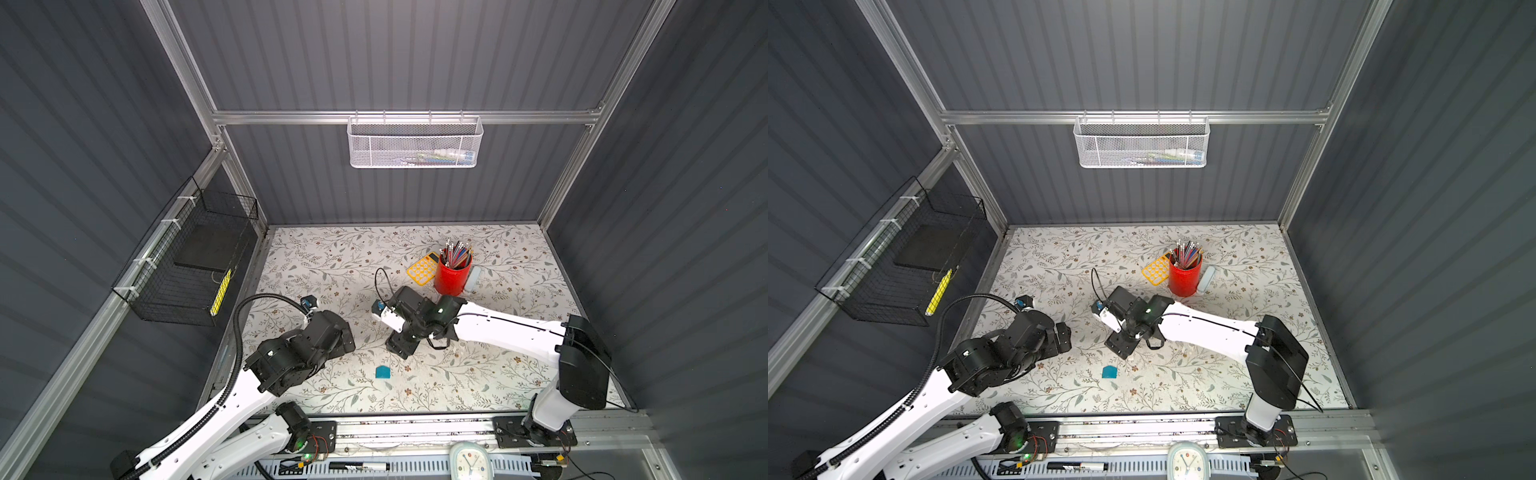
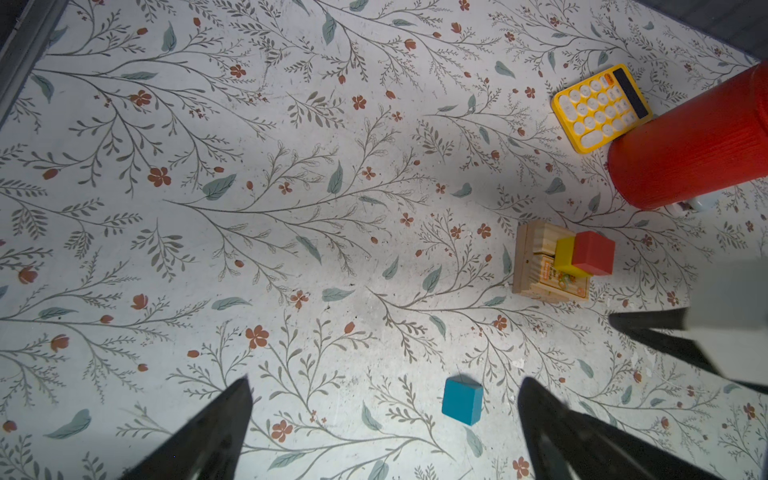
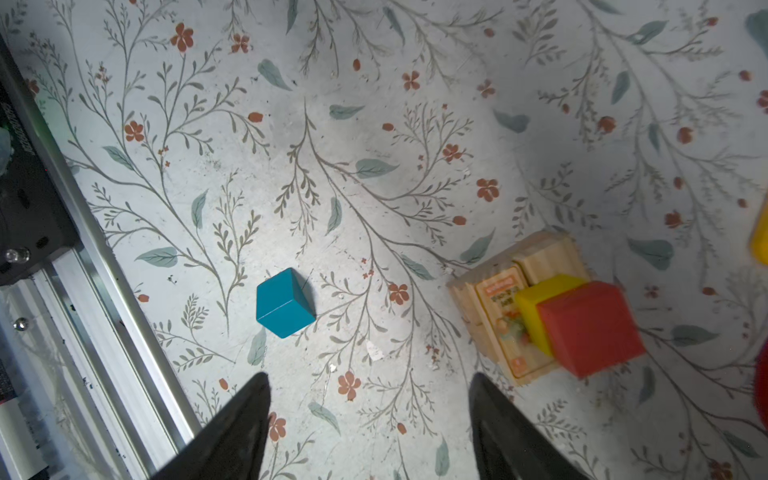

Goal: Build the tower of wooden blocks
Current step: 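Move the right gripper to the teal cube and grasp it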

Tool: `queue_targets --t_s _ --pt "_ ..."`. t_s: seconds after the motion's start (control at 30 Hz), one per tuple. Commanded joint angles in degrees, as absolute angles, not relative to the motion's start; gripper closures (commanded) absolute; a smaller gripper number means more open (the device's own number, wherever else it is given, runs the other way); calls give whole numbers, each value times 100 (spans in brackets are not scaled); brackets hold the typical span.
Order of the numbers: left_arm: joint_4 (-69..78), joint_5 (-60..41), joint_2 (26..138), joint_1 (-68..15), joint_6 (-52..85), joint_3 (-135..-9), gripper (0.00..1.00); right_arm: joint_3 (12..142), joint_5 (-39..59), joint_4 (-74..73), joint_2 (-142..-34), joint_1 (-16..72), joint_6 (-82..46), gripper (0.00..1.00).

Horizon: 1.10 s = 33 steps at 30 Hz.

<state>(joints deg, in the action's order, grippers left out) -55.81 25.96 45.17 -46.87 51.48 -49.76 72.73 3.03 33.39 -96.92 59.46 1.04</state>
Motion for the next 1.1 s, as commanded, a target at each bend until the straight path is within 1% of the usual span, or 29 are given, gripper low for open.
queue_targets --t_s 0.0,0.13,0.3,0.43,0.73,1.07 --pt "-5955 2750 4387 -4657 5320 -4908 0 7239 319 3173 -9916 6100 123 27" --pt "-6089 2802 4323 -4657 5385 -4896 0 7201 347 2986 -10173 6314 272 31" --pt "-6219 2831 4232 -4658 5458 -4896 0 7075 179 2770 -10395 6623 557 33" --pt "-6271 2870 4167 -4658 5490 -4895 0 7104 137 2725 -10582 6737 679 37" --pt "-6293 2865 4188 -4658 5484 -4920 0 7102 265 2698 -10801 6833 999 42" --pt "-6278 2872 4231 -4658 5473 -4922 0 7204 293 2729 -11072 6869 1170 54"
